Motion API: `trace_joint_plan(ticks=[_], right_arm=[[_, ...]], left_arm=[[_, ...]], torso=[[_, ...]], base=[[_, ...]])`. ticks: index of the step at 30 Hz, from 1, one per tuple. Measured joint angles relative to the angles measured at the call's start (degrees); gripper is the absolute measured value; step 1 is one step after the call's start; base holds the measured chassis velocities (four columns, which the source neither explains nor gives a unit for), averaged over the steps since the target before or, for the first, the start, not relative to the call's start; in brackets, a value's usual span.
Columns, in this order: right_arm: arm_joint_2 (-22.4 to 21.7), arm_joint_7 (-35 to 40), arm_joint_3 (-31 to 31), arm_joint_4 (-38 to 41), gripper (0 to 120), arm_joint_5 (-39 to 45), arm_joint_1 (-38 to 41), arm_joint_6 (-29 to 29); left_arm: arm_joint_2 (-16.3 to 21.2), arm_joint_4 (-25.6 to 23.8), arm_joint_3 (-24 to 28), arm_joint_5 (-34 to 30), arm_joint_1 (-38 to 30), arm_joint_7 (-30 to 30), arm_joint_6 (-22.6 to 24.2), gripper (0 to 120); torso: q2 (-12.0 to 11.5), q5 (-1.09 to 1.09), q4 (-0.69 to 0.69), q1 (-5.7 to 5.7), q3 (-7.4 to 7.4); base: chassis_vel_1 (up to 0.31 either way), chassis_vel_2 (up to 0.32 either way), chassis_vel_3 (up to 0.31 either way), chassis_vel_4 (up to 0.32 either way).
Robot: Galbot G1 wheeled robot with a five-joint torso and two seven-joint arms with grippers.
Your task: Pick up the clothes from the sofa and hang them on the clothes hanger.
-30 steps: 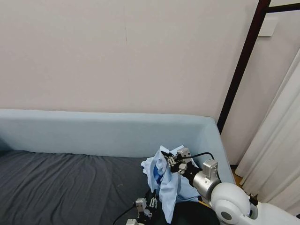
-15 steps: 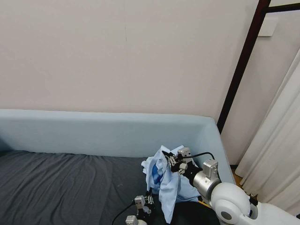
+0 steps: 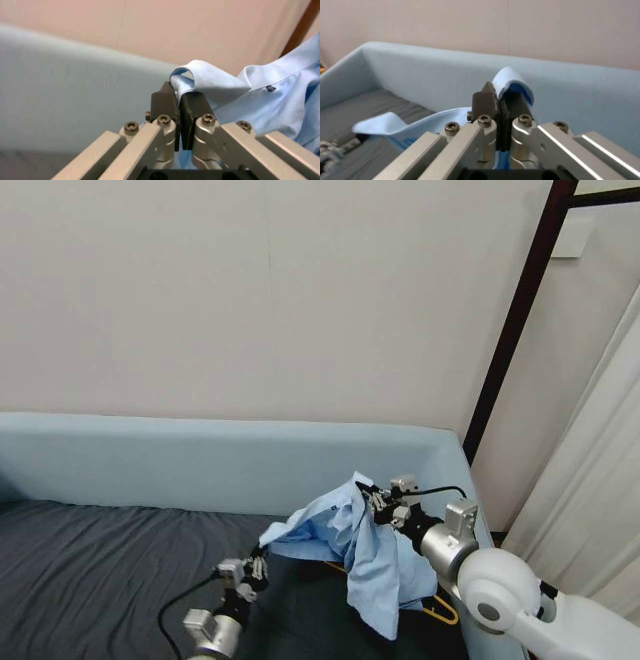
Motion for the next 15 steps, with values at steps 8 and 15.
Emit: trace_joint_plan(ticks=[8, 15], right_arm=[[-3.2, 0.7, 6.8, 4.5, 0, 9.2, 3.6, -1.9], [-8.5, 1.3, 14.5, 9.7, 0, 15.2, 3.7, -2.2]], left_arm=[[20.9, -15.6, -14.1, -15.3, 0.7, -5.3, 6.5, 0], [29.5, -20.6, -19.6, -28.0, -7.2, -8.1, 9.9, 0]], torso=[[0.0, 0.04, -0.01, 0.00, 0.00], [0.0, 0.03, -0.03, 0.00, 0.00]], base=[[0.000, 0.000, 0.000, 0.000], [0.000, 0.000, 0.000, 0.000]])
